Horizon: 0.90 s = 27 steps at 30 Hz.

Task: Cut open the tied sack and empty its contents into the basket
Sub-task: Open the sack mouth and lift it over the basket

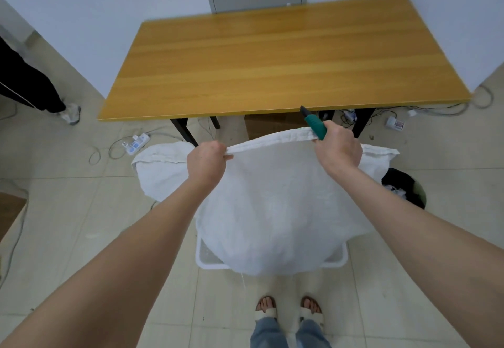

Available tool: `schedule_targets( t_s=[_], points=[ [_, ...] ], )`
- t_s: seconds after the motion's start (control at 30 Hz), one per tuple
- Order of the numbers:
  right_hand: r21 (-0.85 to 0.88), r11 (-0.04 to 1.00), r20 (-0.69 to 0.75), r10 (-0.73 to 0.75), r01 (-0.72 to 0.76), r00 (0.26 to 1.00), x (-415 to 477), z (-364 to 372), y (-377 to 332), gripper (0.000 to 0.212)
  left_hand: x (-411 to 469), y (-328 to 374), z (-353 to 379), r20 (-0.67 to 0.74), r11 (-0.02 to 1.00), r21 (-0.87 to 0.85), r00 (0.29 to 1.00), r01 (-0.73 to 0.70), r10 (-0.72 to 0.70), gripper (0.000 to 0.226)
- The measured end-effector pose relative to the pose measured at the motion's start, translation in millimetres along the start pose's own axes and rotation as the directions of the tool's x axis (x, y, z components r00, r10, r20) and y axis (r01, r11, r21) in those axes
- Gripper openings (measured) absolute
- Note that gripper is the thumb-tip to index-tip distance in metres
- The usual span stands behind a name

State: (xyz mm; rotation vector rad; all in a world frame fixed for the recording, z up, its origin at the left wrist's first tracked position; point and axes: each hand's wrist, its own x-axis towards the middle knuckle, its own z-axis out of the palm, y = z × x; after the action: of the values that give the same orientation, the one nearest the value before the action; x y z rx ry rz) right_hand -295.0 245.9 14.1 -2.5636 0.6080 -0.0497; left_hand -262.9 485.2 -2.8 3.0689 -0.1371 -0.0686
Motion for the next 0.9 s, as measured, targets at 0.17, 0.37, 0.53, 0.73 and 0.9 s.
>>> schedule_targets(
  t_s=[0.17, 0.37, 0.53, 0.73, 0.9],
  points=[
    [-0.019, 1.0, 0.006, -0.011, 0.011, 1.0, -0.2, -12.5, -7.1, 0.032, -0.1, 1.5, -16.3, -0.001, 1.0, -0.021, 1.0, -0.021, 0.021, 0.025],
    [0.002, 1.0, 0.002, -0.028, 0.028, 1.0, -1.1, -26.9, -17.5, 0.027, 1.4, -2.6, -36.8, -0.001, 0.998, -0.041, 0.999, -0.045, 0.045, 0.026],
    [0.012, 0.999, -0.048, -0.046, 0.046, 0.998, 6.5, -39.6, -28.3, 0.015, 7.3, -5.0, -58.7, -0.056, 0.997, -0.048, 0.997, -0.054, 0.051, 0.028],
    [-0.007, 0.997, -0.052, -0.076, 0.076, 0.996, 6.2, -48.9, -31.4, 0.015, 7.6, -4.9, -76.0, -0.044, 0.998, -0.028, 0.997, -0.062, 0.061, 0.027],
    [0.001, 0.997, -0.068, -0.079, 0.079, 0.995, 5.5, -55.2, -32.9, 0.015, 7.4, -2.8, -85.2, -0.074, 0.997, -0.052, 0.996, -0.049, 0.045, 0.026]
  ],
)
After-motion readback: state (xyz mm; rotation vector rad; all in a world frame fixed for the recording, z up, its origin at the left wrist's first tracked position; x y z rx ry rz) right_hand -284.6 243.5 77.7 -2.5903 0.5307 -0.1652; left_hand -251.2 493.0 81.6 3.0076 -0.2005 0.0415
